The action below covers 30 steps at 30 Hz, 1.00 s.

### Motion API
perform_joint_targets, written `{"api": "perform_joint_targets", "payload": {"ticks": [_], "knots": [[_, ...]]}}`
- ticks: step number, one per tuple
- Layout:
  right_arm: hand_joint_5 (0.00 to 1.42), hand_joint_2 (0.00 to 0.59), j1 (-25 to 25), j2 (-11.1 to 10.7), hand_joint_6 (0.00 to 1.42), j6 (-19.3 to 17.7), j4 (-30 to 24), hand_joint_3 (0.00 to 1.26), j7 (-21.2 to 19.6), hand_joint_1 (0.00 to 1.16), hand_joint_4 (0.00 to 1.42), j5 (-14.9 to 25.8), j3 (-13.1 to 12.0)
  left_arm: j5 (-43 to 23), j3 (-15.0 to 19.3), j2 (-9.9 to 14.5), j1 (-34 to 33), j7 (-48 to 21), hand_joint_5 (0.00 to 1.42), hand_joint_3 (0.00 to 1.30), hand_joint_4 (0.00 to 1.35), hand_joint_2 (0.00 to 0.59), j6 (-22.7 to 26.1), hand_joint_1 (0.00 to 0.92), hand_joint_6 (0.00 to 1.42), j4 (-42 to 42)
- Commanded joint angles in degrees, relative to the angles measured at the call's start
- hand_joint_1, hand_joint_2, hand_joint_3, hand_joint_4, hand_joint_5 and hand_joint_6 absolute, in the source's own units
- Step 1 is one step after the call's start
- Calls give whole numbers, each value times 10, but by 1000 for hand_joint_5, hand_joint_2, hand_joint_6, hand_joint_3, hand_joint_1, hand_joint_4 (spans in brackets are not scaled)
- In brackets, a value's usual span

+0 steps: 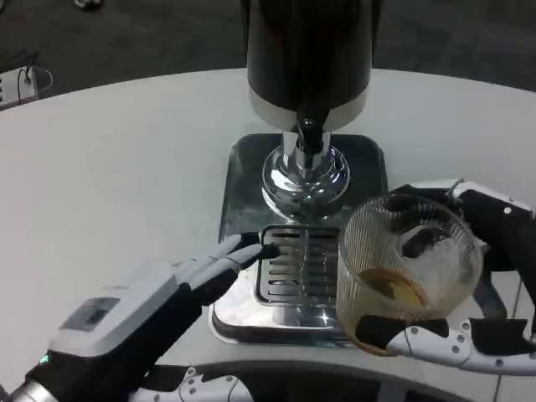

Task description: Grasp the cup under the faucet to collect the drink, then remove the cup.

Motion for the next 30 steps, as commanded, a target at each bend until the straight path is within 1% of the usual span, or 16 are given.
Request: {"api": "perform_joint_targets", "payload": {"ticks": [1,7,14,20,30], "knots": [[1424,304,-2,-16,1424,-33,-40,1108,25,901,1336,32,-29,17,17,7,29,-5,0,97,0,55,-1,0,120,-45],[1424,299,15,-23,1424,-54,-58,1109,45,898,1336,47,-46,31,32,-2,52,-5,0,56,0,59,13,0,80,-93],[1424,297,44,-18,1424,-69,-79,1109,61,895,1336,57,-58,45,43,-9,75,-4,0,20,0,65,22,0,59,-121],[1424,296,71,-15,1424,-82,-93,1109,68,892,1336,61,-60,48,51,-10,88,-3,0,13,0,65,14,0,50,-127],[1424,296,94,-8,1424,-87,-109,1109,70,892,1350,57,-56,38,64,-7,99,-5,0,7,0,65,5,0,44,-124]]}}
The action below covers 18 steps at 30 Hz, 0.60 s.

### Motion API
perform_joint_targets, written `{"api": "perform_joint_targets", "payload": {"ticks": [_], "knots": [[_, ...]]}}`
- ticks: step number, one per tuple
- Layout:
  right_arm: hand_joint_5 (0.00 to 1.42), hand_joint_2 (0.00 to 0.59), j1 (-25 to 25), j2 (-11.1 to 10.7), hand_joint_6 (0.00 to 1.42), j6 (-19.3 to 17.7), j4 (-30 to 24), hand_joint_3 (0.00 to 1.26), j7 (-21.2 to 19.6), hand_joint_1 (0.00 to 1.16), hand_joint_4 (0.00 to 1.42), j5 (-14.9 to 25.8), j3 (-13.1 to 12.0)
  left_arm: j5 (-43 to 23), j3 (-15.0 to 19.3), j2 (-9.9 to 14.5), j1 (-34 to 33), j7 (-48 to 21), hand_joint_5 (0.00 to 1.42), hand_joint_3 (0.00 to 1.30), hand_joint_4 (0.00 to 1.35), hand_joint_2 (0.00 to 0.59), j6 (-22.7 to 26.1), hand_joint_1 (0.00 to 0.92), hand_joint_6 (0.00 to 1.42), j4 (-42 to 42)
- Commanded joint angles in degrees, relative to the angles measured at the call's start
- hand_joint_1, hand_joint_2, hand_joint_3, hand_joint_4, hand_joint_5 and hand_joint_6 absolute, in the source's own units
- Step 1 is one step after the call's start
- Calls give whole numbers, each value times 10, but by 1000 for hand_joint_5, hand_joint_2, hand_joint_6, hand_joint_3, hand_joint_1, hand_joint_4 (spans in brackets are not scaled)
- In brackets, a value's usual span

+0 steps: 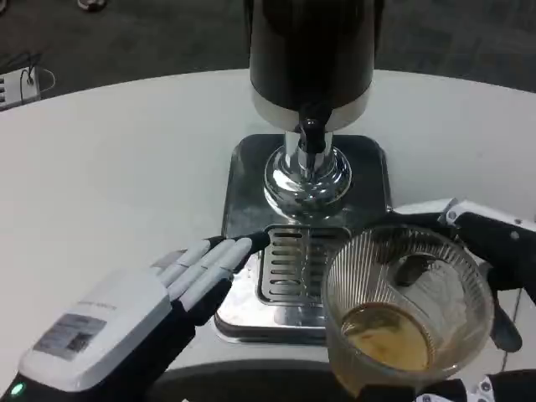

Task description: Grasp the cup under the faucet to collect the drink, then remove the cup.

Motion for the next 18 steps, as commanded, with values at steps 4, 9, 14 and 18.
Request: {"api": "perform_joint_targets", "payload": {"ticks": [4,9,14,18], "knots": [[1424,296,7,9,1424,-25,-24,1109,-3,891,1351,2,1,-12,10,5,8,-6,0,7,0,65,-14,0,44,-1],[1424,295,8,12,1424,-23,-27,1109,-3,889,1351,-2,6,-16,12,6,7,-8,0,7,0,65,-16,0,44,3],[1424,293,8,15,1424,-21,-26,1109,-3,884,1351,-9,12,-19,12,7,5,-10,0,2,0,65,-15,0,43,9],[1424,292,6,18,1424,-18,-25,1109,-3,881,1336,-13,16,-21,11,9,1,-11,0,0,0,65,-12,0,43,13]]}}
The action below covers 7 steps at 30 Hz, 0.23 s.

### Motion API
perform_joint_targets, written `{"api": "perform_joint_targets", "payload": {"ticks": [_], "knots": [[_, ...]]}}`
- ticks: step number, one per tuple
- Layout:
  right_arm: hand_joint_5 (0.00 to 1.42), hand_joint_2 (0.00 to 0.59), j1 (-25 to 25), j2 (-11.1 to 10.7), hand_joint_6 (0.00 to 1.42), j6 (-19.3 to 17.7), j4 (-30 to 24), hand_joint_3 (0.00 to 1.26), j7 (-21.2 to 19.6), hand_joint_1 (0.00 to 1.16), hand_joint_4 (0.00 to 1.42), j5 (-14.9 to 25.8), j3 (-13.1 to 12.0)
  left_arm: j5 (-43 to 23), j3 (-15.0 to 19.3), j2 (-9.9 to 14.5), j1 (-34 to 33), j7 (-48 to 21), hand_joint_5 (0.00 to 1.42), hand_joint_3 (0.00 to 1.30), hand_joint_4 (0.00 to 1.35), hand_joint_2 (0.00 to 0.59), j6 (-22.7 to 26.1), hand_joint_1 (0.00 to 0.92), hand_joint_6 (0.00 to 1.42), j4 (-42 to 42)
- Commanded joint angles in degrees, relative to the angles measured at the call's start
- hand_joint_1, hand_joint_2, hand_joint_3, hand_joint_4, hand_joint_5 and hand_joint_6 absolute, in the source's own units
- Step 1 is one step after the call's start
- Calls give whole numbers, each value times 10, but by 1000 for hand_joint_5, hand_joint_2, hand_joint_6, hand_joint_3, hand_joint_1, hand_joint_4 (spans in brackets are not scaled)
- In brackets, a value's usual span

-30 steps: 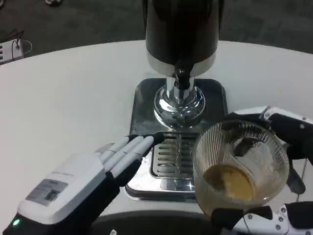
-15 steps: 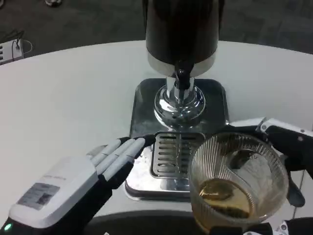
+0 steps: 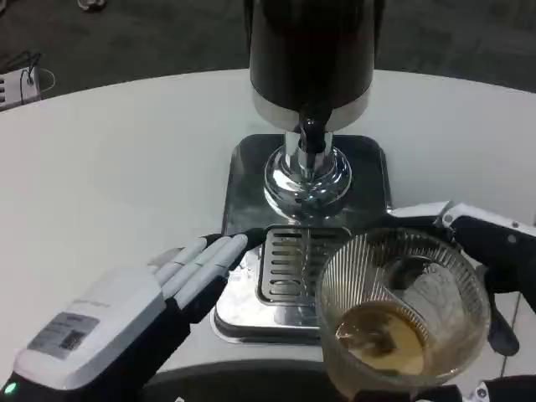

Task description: Grasp the cup under the faucet to collect the drink, then remove the cup.

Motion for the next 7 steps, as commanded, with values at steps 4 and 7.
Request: {"api": "perform_joint_targets", "payload": {"ticks": [4,7], "knots": [[1424,292,-3,9,1424,-14,-13,1109,-2,879,1336,-3,9,-4,2,9,-2,-11,0,0,0,65,-2,0,43,8],[1424,292,-5,10,1424,-13,-12,1109,-2,878,1336,-5,10,-6,4,9,-4,-12,0,3,0,65,-1,0,43,9]]}}
